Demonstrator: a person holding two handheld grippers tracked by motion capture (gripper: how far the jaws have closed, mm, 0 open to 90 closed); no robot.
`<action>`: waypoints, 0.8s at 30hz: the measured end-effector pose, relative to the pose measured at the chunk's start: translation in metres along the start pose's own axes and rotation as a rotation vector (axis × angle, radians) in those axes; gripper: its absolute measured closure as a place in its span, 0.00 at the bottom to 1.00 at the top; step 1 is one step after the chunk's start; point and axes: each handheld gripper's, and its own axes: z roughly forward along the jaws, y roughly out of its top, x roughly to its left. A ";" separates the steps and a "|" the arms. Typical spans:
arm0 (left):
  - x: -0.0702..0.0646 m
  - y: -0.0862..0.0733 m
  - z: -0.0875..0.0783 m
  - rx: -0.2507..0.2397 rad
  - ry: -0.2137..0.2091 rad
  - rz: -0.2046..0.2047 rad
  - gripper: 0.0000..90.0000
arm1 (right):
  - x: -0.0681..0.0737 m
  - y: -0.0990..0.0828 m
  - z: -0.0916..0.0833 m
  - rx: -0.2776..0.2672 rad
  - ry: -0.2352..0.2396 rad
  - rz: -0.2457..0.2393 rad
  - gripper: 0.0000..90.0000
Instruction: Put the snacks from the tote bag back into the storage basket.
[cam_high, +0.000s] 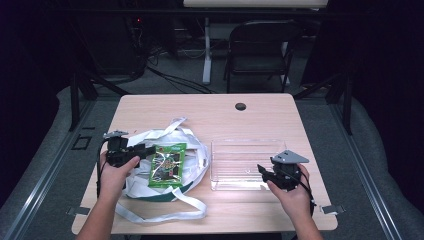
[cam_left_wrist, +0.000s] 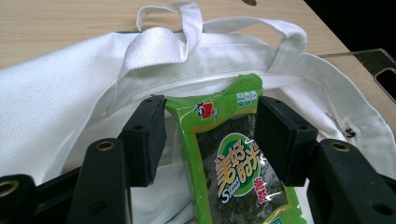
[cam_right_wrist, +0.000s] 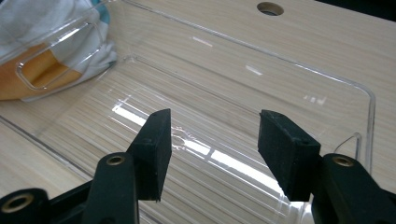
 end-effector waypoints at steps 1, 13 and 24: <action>0.000 0.000 0.000 0.002 0.003 -0.002 0.49 | 0.000 0.000 -0.001 0.000 0.000 0.006 0.49; 0.000 -0.002 0.002 0.031 -0.003 -0.008 0.46 | -0.001 0.001 -0.001 0.008 0.004 0.009 0.50; 0.003 0.000 0.001 0.042 -0.006 -0.032 0.44 | 0.006 0.001 0.002 0.012 0.003 -0.023 0.49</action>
